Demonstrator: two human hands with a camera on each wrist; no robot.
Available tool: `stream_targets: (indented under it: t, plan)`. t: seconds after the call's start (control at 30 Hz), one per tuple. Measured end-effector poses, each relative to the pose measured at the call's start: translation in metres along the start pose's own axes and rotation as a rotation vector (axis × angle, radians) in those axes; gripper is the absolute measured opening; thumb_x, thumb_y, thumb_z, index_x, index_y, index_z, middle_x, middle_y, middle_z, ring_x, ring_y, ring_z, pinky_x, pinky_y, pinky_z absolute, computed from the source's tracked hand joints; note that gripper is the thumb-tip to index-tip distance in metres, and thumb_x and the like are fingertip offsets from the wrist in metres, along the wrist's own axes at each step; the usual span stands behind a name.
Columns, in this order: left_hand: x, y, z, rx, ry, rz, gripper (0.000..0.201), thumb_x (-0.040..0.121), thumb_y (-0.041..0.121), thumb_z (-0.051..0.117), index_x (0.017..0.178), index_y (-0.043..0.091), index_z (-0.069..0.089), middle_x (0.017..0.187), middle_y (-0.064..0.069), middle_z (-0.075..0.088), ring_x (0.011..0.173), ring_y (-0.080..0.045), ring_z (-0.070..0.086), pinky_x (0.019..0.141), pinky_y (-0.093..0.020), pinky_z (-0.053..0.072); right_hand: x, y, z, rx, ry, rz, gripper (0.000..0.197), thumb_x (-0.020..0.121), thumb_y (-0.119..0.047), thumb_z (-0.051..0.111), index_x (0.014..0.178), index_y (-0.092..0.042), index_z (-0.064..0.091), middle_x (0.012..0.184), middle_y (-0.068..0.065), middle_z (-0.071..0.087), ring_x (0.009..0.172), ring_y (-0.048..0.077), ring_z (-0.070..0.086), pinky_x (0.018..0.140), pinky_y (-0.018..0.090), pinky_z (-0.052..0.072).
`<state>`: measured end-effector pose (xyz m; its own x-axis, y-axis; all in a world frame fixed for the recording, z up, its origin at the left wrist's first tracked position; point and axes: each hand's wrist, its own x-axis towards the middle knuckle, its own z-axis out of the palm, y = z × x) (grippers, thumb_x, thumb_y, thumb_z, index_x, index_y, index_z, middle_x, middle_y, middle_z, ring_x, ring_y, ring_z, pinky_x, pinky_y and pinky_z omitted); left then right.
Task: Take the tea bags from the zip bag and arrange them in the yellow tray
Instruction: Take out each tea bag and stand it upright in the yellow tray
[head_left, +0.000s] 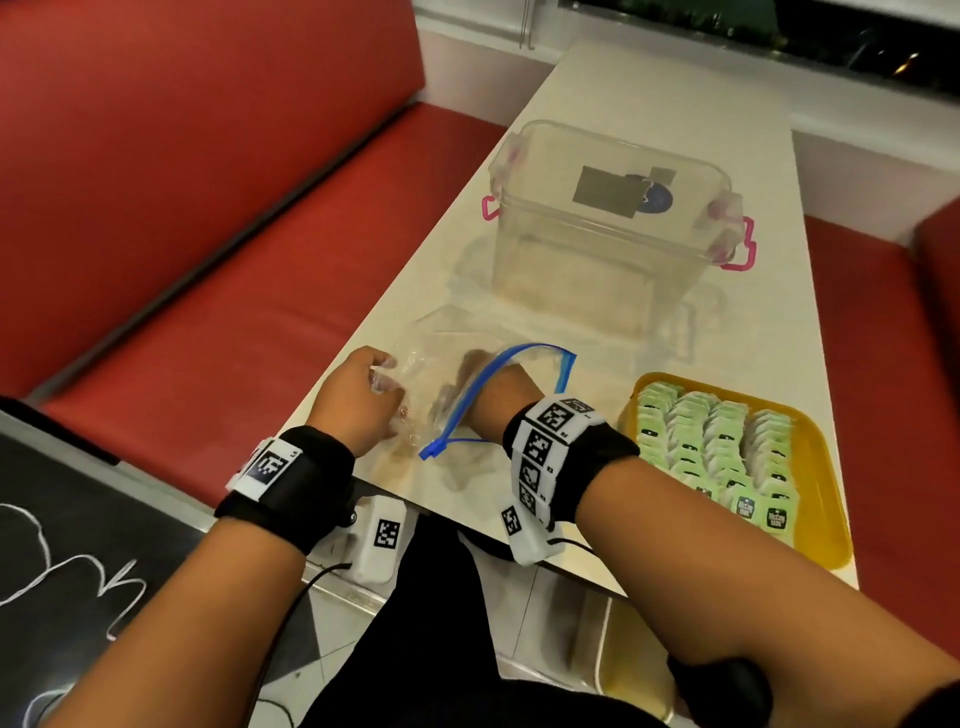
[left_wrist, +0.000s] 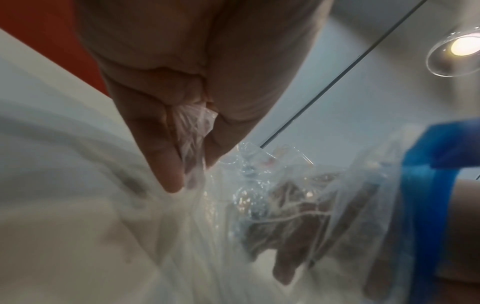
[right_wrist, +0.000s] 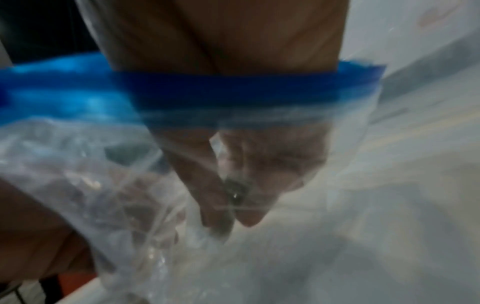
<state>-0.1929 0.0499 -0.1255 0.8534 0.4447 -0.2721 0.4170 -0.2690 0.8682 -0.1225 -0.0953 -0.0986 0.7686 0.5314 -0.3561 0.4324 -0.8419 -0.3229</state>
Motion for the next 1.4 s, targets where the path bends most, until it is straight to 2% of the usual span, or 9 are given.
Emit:
stream_targets:
  t: [0.1, 0.43, 0.53, 0.63, 0.77, 0.87, 1.0, 1.23, 1.4]
  plan:
    - [-0.001, 0.002, -0.002, -0.045, 0.039, -0.001, 0.024, 0.092, 0.001, 0.051, 0.111, 0.015, 0.052, 0.091, -0.010, 0.060, 0.073, -0.025, 0.067, 0.060, -0.037, 0.058, -0.014, 0.004, -0.010, 0.324, 0.071, 0.050, 0.017, 0.083, -0.019, 0.067, 0.073, -0.014, 0.054, 0.085, 0.006, 0.067, 0.086, 0.026, 0.067, 0.070, 0.032, 0.052]
    - [-0.009, 0.010, 0.007, -0.046, 0.084, -0.015, 0.025, 0.090, 0.002, 0.046, 0.111, 0.014, 0.052, 0.085, -0.005, 0.056, 0.084, -0.029, 0.069, 0.067, -0.041, 0.058, -0.077, 0.053, -0.035, 0.687, 0.458, 0.144, 0.026, 0.067, -0.020, 0.075, 0.080, -0.018, 0.053, 0.076, 0.005, 0.067, 0.075, 0.027, 0.066, 0.068, 0.039, 0.054]
    - [-0.010, 0.014, 0.010, 0.123, 0.077, -0.003, 0.030, 0.090, 0.013, 0.055, 0.120, 0.014, 0.051, 0.101, -0.006, 0.062, 0.100, -0.031, 0.064, 0.085, -0.045, 0.054, -0.096, 0.069, -0.042, 0.745, 0.509, 0.170, 0.026, 0.068, -0.016, 0.074, 0.082, -0.016, 0.053, 0.072, 0.008, 0.068, 0.068, 0.026, 0.068, 0.067, 0.042, 0.055]
    - [-0.018, 0.025, 0.014, 0.470, 0.155, 0.070, 0.056, 0.090, 0.036, 0.061, 0.138, 0.013, 0.042, 0.136, -0.016, 0.046, 0.127, -0.037, 0.041, 0.103, -0.046, 0.038, -0.114, 0.081, -0.047, 0.792, 0.557, 0.166, 0.026, 0.071, -0.014, 0.075, 0.083, -0.015, 0.053, 0.071, 0.009, 0.069, 0.063, 0.022, 0.069, 0.066, 0.043, 0.057]
    - [-0.040, 0.065, 0.021, 0.555, 0.269, 0.349, 0.040, 0.092, 0.042, 0.056, 0.127, 0.023, 0.055, 0.130, -0.007, 0.050, 0.125, -0.033, 0.038, 0.096, -0.045, 0.038, -0.130, 0.090, -0.054, 0.843, 0.630, 0.148, 0.026, 0.072, -0.008, 0.075, 0.084, -0.014, 0.052, 0.072, 0.012, 0.068, 0.060, 0.021, 0.066, 0.061, 0.037, 0.054]
    - [-0.049, 0.094, 0.033, 0.444, 0.090, 0.543, 0.025, 0.095, 0.041, 0.050, 0.098, 0.023, 0.067, 0.099, 0.001, 0.064, 0.098, -0.023, 0.055, 0.080, -0.035, 0.042, -0.137, 0.093, -0.057, 0.840, 0.669, 0.133, 0.026, 0.072, -0.010, 0.075, 0.085, -0.014, 0.053, 0.075, 0.012, 0.068, 0.061, 0.022, 0.066, 0.058, 0.035, 0.052]
    - [-0.070, 0.123, 0.068, 0.148, -0.290, 0.424, 0.048, 0.099, 0.043, 0.043, 0.079, 0.011, 0.072, 0.073, 0.000, 0.068, 0.064, -0.006, 0.056, 0.068, -0.026, 0.044, -0.144, 0.097, -0.058, 0.809, 0.739, 0.122, 0.026, 0.070, -0.016, 0.076, 0.083, -0.018, 0.053, 0.080, 0.009, 0.067, 0.069, 0.028, 0.063, 0.054, 0.029, 0.044]
    - [-0.084, 0.146, 0.112, -0.067, -0.492, 0.154, 0.033, 0.099, 0.036, 0.046, 0.090, 0.012, 0.067, 0.075, 0.003, 0.068, 0.065, -0.009, 0.058, 0.054, -0.017, 0.037, -0.164, 0.105, -0.059, 0.635, 0.793, 0.042, 0.021, 0.076, -0.011, 0.071, 0.085, -0.019, 0.054, 0.075, -0.006, 0.062, 0.068, 0.009, 0.060, 0.061, 0.027, 0.050]
    - [-0.077, 0.149, 0.126, -0.139, -0.513, 0.263, 0.017, 0.097, 0.022, 0.053, 0.085, 0.018, 0.064, 0.080, 0.002, 0.069, 0.065, -0.004, 0.062, 0.053, -0.020, 0.039, -0.181, 0.132, -0.061, 0.693, 0.644, 0.014, 0.031, 0.078, 0.001, 0.056, 0.094, -0.025, 0.057, 0.096, -0.009, 0.064, 0.085, 0.008, 0.065, 0.058, 0.036, 0.055]
